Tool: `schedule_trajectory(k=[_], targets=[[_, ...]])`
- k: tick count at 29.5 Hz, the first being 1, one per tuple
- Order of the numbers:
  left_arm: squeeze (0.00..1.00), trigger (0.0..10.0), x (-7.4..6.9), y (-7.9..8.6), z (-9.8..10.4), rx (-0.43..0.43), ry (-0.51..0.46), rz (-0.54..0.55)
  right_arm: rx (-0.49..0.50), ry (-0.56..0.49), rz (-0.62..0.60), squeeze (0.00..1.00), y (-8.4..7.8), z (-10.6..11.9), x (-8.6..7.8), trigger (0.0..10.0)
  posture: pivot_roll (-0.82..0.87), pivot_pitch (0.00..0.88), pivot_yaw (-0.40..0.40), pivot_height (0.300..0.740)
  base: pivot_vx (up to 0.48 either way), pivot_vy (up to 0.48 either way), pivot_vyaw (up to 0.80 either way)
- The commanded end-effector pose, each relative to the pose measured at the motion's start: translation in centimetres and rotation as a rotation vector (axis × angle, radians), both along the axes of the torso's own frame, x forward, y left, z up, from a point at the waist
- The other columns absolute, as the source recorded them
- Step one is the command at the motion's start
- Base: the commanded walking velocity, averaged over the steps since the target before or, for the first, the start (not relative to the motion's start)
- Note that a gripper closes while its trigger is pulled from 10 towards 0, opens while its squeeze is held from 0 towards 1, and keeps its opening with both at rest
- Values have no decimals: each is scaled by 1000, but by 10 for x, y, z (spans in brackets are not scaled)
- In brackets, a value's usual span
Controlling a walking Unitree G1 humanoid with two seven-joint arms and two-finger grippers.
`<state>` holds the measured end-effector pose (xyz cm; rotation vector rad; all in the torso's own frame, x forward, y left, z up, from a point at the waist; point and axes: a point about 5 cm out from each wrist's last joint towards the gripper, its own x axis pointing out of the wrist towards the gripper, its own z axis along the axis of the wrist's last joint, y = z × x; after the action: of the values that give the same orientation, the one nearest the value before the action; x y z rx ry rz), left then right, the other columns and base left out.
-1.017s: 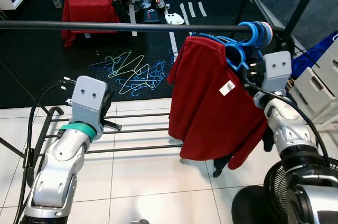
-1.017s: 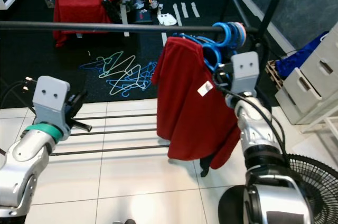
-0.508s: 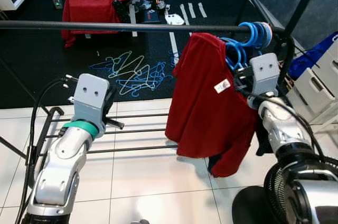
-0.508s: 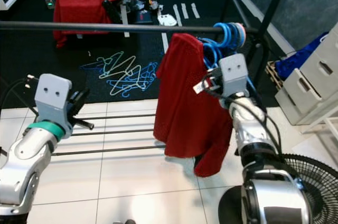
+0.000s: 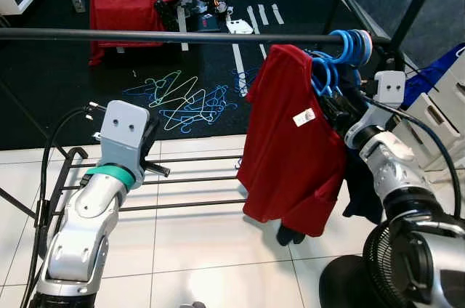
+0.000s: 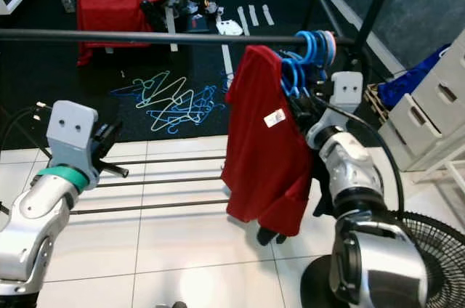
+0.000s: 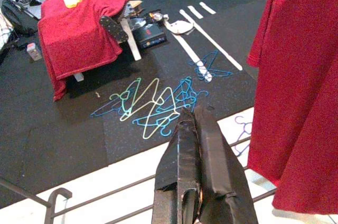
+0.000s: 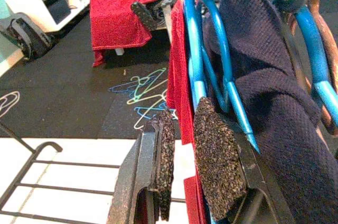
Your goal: Hang hanger
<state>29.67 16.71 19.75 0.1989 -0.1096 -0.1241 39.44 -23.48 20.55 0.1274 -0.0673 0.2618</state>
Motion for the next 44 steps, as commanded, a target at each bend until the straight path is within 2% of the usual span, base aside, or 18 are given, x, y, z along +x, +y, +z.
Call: schedule_trajectory(k=[1,7,8,10,11,14,15,19,21,23,25,28,29,30,31,41,42,44], targets=[[0,10000,0,1,-3,-8,17,6,-11,27,6,0,-1,-5,-1,10000,86,93,90,740,0,0,0],[0,10000,1,0,-3,-11,16,5,-133,48,-7,0,-3,-9,-2,10000,82,95,91,740,0,0,0],[0,10000,0,0,-4,-11,18,4,-193,4,-33,0,-3,-5,-2,10000,76,97,92,740,0,0,0],[0,10000,0,0,-4,-11,18,4,-193,4,-33,0,-3,-5,-2,10000,76,97,92,740,0,0,0],[0,10000,0,0,-4,-12,20,3,-216,-67,-47,0,-1,3,-2,10000,72,98,93,740,0,0,0],[0,10000,0,0,-4,-12,20,3,-216,-67,-47,0,-1,3,-2,10000,72,98,93,740,0,0,0],[0,10000,0,-2,-5,-15,22,-3,-218,-177,-73,0,3,14,-4,10000,68,97,94,740,0,0,0],[0,10000,2,-6,-6,-20,26,-17,-150,-300,-154,0,6,21,-15,10000,41,90,113,740,0,0,0],[0,10000,2,-6,-6,-20,26,-17,-150,-300,-154,0,6,21,-15,10000,41,90,113,740,0,0,0],[0,10000,6,-9,-5,-23,26,-34,-117,-270,-209,0,2,3,-23,10000,35,84,124,740,0,0,0],[0,10000,6,-9,-5,-23,26,-34,-117,-270,-209,0,2,3,-23,10000,35,84,124,740,0,0,0],[0,10000,9,-11,-4,-23,21,-43,-111,-205,-247,0,-6,-15,-24,10000,36,79,125,740,0,0,0],[0,10000,9,-10,-3,-22,20,-43,-109,-196,-257,388,-8,-17,-24,10000,37,77,125,740,0,0,0],[0,10000,9,-10,-3,-22,19,-42,-110,-200,-259,910,-8,-15,-23,10000,36,75,125,740,0,0,0],[0,10000,9,-10,-4,-23,19,-42,-108,-212,-251,1000,-7,-13,-22,10000,36,75,124,740,0,0,0],[0,10000,9,-12,-4,-26,17,-42,-108,-232,-196,1000,6,-7,-21,10000,43,73,123,740,0,0,0],[0,10000,9,-11,-3,-25,17,-42,-125,-225,-170,0,11,-7,-20,10000,43,73,124,740,0,0,0],[0,10000,9,-11,-3,-25,17,-42,-125,-225,-170,0,11,-7,-20,10000,43,73,124,740,0,0,0]])
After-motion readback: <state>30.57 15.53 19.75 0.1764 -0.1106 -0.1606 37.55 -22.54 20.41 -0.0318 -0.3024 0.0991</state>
